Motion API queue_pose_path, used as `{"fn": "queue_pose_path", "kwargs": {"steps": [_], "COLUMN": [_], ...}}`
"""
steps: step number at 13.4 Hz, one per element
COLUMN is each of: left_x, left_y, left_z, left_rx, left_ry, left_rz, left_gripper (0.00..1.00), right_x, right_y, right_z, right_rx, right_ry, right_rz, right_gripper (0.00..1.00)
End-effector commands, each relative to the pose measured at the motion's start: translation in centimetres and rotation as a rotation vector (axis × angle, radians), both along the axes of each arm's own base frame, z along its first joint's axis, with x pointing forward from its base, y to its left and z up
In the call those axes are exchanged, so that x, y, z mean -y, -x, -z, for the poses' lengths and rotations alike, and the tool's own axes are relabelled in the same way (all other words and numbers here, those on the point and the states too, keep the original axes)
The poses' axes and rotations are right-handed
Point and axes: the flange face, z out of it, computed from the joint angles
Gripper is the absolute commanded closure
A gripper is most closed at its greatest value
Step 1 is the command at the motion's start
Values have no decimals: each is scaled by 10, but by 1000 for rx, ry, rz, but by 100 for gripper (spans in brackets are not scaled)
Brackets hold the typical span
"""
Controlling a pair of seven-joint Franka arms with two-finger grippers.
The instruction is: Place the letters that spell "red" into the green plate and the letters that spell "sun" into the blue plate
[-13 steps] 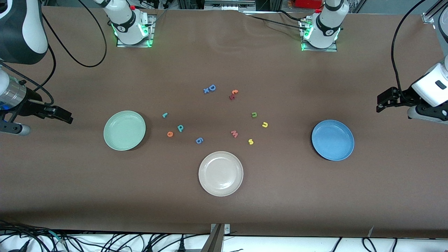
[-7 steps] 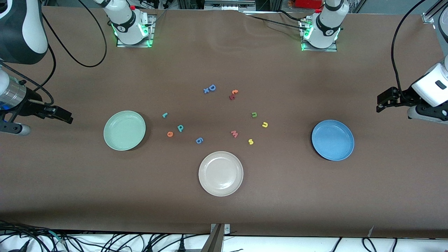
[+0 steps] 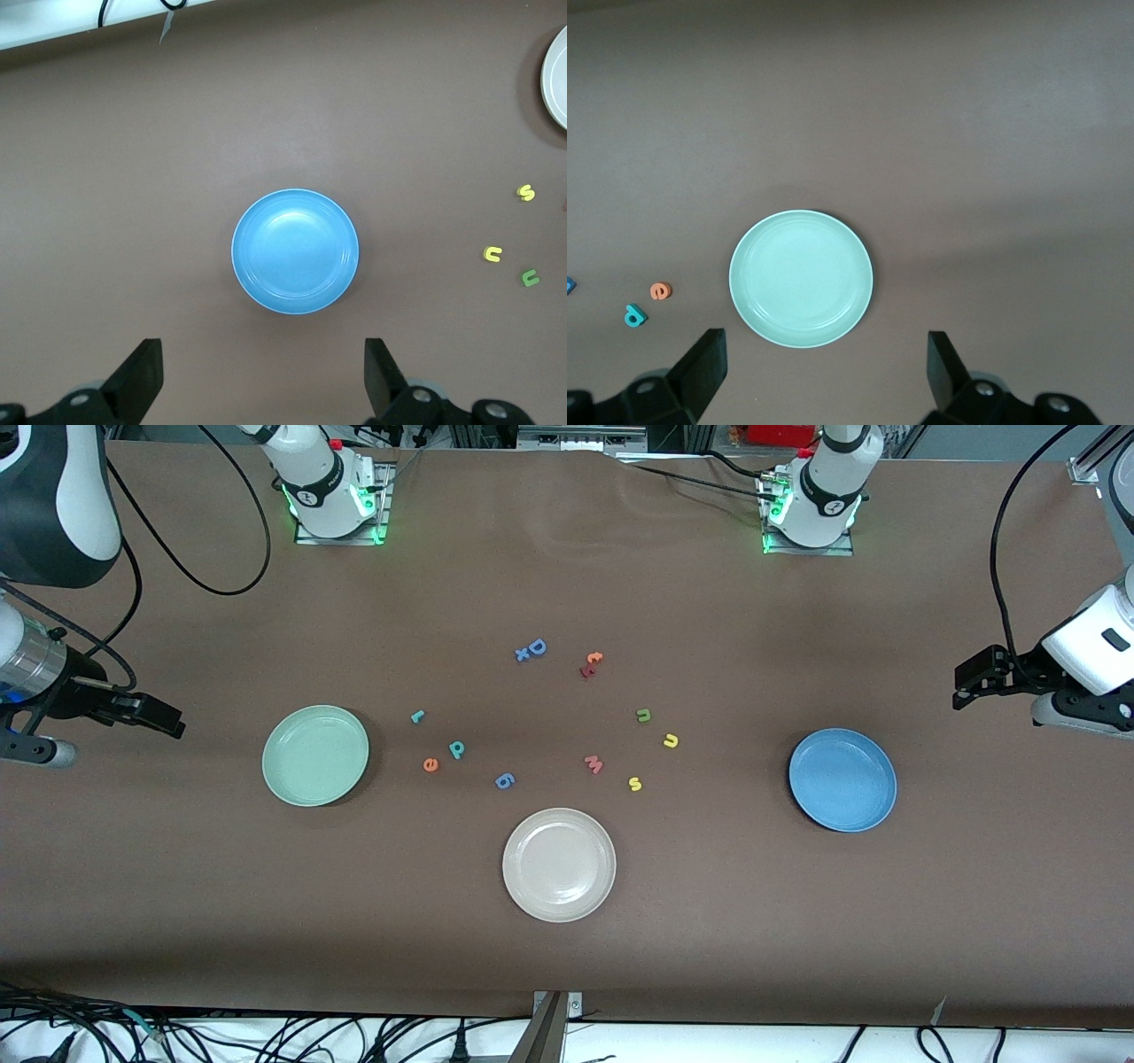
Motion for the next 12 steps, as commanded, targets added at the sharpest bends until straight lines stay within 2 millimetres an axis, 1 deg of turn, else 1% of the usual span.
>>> {"fn": "queue_pose_path", "kwargs": {"steps": [1, 8, 12], "left_x": [-2, -2, -2], "left_y": [1, 1, 1], "left_z": [-3, -3, -3], "left_rx": [-6, -6, -6], "left_ry": [-21, -21, -21], "left_rz": [18, 18, 18], "left_gripper": [0, 0, 0], "right_x": [1, 1, -5], "right_y": [5, 6, 8], "right_z": [-3, -3, 2], "right_rx": [-1, -4, -32], "right_ry": [-20, -20, -21], "right_rz": [-4, -1, 4], "right_gripper": [0, 0, 0]}}
